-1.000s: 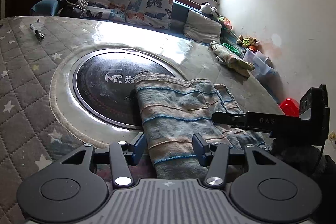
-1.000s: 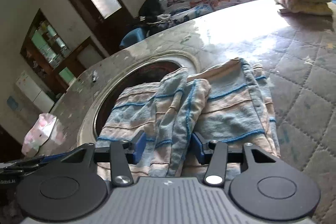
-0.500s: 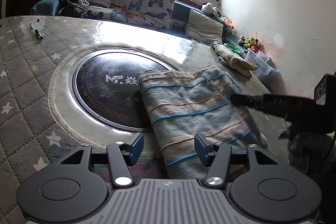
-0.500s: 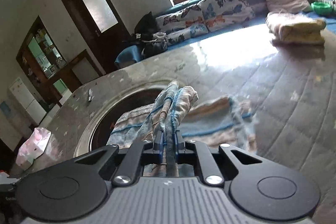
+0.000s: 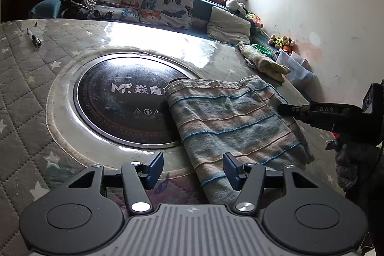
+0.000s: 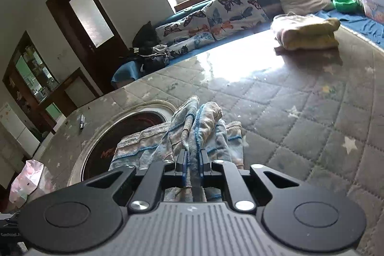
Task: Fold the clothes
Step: 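Carry the held towel edge over the towel body with the right gripper, then lower the towel edge onto the folded towel and open the right gripper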
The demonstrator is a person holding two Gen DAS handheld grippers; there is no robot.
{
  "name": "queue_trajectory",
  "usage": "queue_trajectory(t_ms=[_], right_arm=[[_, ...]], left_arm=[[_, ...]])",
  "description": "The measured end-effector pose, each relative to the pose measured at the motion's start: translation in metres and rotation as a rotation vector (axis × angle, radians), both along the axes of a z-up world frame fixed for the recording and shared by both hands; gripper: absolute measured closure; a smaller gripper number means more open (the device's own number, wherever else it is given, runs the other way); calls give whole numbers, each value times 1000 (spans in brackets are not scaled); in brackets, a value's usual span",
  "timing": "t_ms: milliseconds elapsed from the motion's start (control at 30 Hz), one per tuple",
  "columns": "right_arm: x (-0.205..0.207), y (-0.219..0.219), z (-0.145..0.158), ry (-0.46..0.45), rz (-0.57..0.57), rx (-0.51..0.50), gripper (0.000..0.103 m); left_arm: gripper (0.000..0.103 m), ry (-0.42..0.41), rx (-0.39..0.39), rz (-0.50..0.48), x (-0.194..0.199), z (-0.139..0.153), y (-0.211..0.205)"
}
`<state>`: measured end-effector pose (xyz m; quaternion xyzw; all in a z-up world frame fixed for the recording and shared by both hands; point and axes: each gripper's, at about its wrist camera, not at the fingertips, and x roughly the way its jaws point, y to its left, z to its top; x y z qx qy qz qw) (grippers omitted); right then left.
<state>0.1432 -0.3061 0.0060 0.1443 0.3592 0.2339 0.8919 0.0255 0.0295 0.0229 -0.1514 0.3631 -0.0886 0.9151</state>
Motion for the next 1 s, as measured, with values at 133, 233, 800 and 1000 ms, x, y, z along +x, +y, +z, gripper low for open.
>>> queue_trajectory(t_ms=[133,233,800,1000], right_arm=[[4,-4,-7,16,-8,-7,94],[3,-6,-12,31,-18,-17,94],[-13,-12,2,-52,-54,-48,94],[-6,-15,-8,-31,-70,-68,93]], left_arm=[[45,-4,7,-4,1,2,-3],[45,-8,14,-16,4,2,-6],[45,-10,37,-66,14,-6,-13],[45,-22,45,-74,15,-3,-17]])
